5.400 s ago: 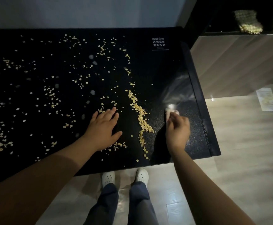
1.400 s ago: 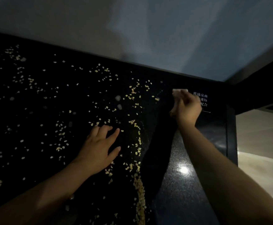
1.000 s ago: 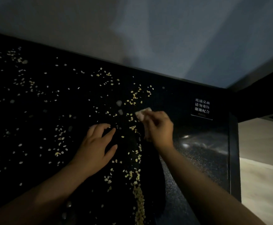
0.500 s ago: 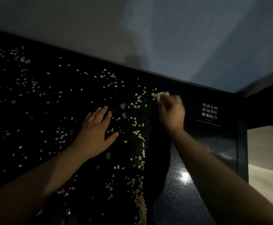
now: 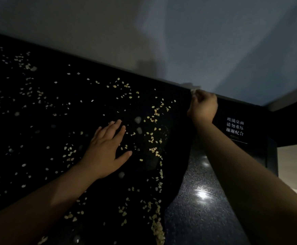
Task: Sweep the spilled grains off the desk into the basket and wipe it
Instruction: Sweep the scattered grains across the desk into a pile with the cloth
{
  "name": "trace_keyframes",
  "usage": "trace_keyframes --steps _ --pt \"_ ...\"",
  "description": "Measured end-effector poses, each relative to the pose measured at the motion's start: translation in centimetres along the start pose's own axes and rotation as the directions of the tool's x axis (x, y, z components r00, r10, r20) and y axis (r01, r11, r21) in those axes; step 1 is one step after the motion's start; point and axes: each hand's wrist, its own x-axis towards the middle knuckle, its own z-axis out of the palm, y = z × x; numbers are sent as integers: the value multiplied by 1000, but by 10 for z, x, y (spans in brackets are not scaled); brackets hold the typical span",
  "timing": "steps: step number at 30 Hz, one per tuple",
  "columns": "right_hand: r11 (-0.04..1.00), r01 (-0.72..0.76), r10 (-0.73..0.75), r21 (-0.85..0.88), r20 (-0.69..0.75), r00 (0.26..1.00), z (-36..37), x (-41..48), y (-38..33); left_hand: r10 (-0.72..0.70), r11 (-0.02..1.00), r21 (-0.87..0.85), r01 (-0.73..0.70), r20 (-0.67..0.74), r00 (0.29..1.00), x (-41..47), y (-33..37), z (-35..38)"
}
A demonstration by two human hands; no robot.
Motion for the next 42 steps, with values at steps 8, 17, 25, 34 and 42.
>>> trace_keyframes --steps 8,17,25,34,42 --pt "915 388 -392 105 455 800 7 -89 -27 1 1000 10 -1 1 1000 0 -2 -2" --pt "976 91 -111 200 91 990 11 -26 -44 1 995 -98 0 8 1000 4 -10 -23" --pt "920 389 -382 38 299 874 55 -61 -58 -42 998 48 38 81 996 -2 -40 -28" --pt "943 226 -285 243 246 926 28 -78 -64 -31 999 39 28 83 996 -7 -44 -26" --pt "942 336 -329 8 226 917 57 -68 -63 7 1000 -15 -7 42 999 -9 -48 -19"
